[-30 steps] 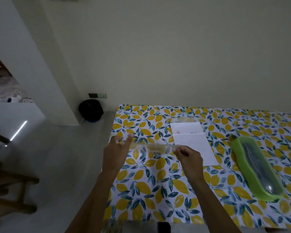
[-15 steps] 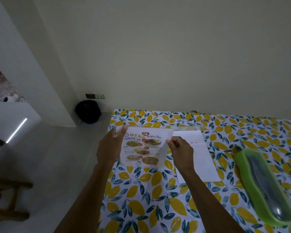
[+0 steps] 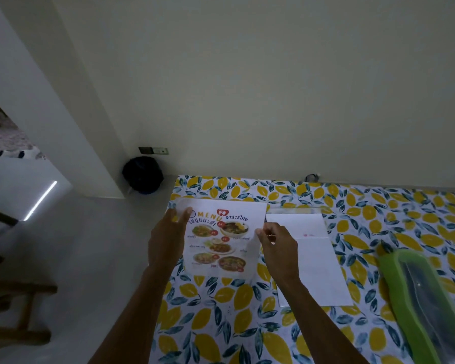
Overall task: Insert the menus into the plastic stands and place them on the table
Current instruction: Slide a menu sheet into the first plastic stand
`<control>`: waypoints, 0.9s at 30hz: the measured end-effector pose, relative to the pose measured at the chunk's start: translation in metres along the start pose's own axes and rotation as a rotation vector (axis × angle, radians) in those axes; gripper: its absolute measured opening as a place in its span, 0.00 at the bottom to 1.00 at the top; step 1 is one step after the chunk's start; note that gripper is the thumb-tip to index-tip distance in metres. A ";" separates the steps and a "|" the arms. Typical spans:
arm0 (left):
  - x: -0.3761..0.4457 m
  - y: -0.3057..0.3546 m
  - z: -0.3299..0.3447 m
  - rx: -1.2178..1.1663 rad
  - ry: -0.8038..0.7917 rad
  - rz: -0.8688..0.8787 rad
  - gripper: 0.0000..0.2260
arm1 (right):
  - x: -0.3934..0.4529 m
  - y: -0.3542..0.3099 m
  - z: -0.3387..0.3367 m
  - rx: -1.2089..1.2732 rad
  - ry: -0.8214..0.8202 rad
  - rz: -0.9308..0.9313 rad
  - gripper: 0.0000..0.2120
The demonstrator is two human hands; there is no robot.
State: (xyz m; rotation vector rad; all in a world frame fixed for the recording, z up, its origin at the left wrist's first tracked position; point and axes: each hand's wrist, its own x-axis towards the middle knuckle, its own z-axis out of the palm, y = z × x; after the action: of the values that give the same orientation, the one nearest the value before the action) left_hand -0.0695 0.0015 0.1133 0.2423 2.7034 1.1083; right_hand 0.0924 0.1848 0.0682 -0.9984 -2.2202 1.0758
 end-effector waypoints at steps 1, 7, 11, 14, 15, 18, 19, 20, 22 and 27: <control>-0.001 -0.002 0.000 0.032 -0.005 0.006 0.24 | 0.000 0.000 0.001 -0.002 -0.002 -0.002 0.07; -0.006 -0.005 0.001 0.054 -0.019 0.050 0.15 | -0.001 -0.007 0.001 -0.042 -0.007 0.027 0.06; -0.015 -0.007 -0.006 -0.092 -0.065 0.037 0.13 | -0.001 -0.011 -0.002 -0.042 -0.027 0.084 0.06; -0.020 -0.009 -0.013 -0.139 -0.105 0.037 0.18 | -0.003 -0.011 -0.004 -0.028 -0.037 0.097 0.07; -0.021 -0.010 -0.015 -0.136 -0.117 0.041 0.20 | -0.005 -0.011 -0.005 -0.017 -0.044 0.103 0.08; -0.026 -0.013 -0.022 -0.092 -0.129 0.064 0.24 | -0.011 -0.012 -0.009 -0.003 -0.061 0.129 0.12; -0.029 -0.014 -0.024 -0.074 -0.121 0.079 0.25 | -0.013 -0.014 -0.011 -0.010 -0.060 0.131 0.14; -0.032 -0.014 -0.026 -0.065 -0.114 0.090 0.26 | -0.016 -0.014 -0.013 -0.019 -0.055 0.128 0.14; -0.039 -0.014 -0.029 -0.068 -0.110 0.113 0.26 | -0.024 -0.017 -0.017 -0.034 -0.039 0.119 0.15; -0.061 -0.012 -0.033 -0.095 -0.139 0.199 0.25 | -0.048 -0.023 -0.029 -0.069 -0.015 0.095 0.15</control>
State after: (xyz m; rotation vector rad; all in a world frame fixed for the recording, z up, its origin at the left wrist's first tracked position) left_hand -0.0199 -0.0431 0.1354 0.5618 2.5400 1.2198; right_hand 0.1324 0.1507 0.0985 -1.1388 -2.2554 1.0569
